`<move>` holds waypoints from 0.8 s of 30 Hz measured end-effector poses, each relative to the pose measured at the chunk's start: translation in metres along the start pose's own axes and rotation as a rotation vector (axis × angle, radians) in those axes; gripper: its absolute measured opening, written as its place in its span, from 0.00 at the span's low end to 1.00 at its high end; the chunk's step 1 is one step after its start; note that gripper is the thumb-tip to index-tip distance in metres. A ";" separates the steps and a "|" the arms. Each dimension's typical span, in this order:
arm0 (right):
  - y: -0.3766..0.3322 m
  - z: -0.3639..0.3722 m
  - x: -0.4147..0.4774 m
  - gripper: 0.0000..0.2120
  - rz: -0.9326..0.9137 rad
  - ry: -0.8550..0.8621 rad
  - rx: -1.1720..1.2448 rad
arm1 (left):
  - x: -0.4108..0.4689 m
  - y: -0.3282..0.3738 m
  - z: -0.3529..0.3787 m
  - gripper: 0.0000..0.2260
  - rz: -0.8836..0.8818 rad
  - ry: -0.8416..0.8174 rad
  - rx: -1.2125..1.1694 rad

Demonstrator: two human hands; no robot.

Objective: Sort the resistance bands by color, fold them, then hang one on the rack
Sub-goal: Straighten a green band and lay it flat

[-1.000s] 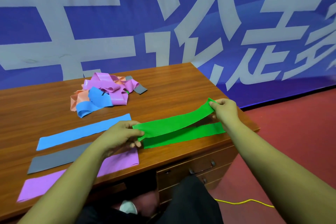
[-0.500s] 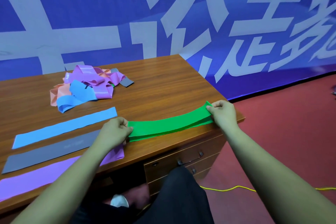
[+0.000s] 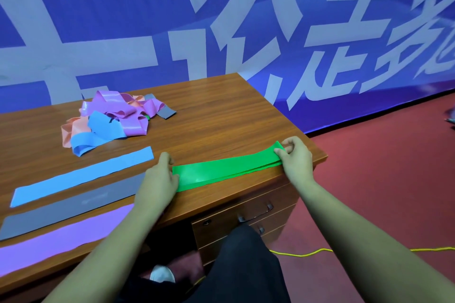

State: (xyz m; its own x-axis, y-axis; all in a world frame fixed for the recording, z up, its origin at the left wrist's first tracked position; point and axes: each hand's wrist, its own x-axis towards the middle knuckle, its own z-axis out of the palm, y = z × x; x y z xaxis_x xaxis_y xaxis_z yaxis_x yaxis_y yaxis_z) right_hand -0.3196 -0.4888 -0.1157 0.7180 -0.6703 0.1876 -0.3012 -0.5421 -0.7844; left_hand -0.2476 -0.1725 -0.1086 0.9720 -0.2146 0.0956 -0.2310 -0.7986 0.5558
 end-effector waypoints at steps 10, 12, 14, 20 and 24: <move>-0.024 0.011 -0.011 0.11 -0.284 -0.003 -0.440 | 0.008 -0.017 0.004 0.06 0.212 0.047 0.175; -0.054 0.022 -0.016 0.13 -0.339 -0.209 -0.356 | 0.019 -0.023 -0.004 0.07 0.209 0.021 0.127; -0.085 0.041 -0.021 0.15 -0.412 -0.382 -0.329 | 0.037 -0.034 -0.018 0.08 0.224 0.042 0.147; -0.160 0.115 -0.028 0.16 -0.526 -0.554 -0.340 | 0.103 -0.077 -0.064 0.09 0.089 0.108 0.238; -0.191 0.170 -0.023 0.16 -0.516 -0.593 -0.324 | 0.139 -0.107 -0.077 0.10 -0.055 0.159 0.239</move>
State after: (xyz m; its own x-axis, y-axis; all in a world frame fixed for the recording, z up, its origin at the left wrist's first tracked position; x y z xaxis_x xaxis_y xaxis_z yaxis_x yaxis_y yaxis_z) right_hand -0.1721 -0.2835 -0.0704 0.9976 0.0278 0.0634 0.0540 -0.8858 -0.4610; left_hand -0.0846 -0.0733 -0.0912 0.9736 -0.0914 0.2090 -0.1627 -0.9204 0.3555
